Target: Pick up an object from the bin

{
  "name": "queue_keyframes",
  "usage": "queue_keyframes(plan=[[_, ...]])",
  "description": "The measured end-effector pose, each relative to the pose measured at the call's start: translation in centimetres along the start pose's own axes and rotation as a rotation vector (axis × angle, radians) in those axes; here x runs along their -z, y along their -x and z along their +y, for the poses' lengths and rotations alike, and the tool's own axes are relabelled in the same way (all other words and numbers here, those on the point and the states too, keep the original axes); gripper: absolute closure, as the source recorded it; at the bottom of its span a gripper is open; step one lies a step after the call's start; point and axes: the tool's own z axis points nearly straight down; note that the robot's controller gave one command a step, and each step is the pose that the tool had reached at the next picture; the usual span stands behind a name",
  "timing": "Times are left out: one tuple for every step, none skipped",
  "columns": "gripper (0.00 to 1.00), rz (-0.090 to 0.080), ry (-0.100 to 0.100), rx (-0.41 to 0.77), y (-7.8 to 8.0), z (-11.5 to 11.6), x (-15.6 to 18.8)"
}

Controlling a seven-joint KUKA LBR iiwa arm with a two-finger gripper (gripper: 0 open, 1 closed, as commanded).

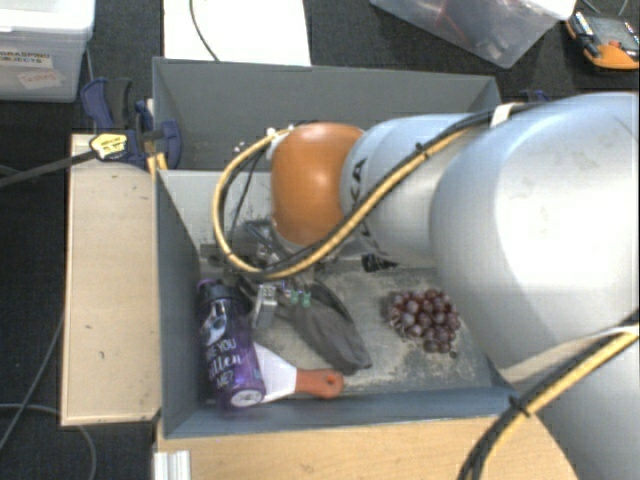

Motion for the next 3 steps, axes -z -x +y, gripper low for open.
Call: queue_keyframes(plan=[[0.00, -0.002, -0.001, -0.128, -1.6, -7.6, 5.2], [0.00, 0.001, 0.002, -0.139, -5.1, -5.2, 3.0], [0.00, -0.007, 0.001, -0.302, -6.3, -8.8, 0.0]])
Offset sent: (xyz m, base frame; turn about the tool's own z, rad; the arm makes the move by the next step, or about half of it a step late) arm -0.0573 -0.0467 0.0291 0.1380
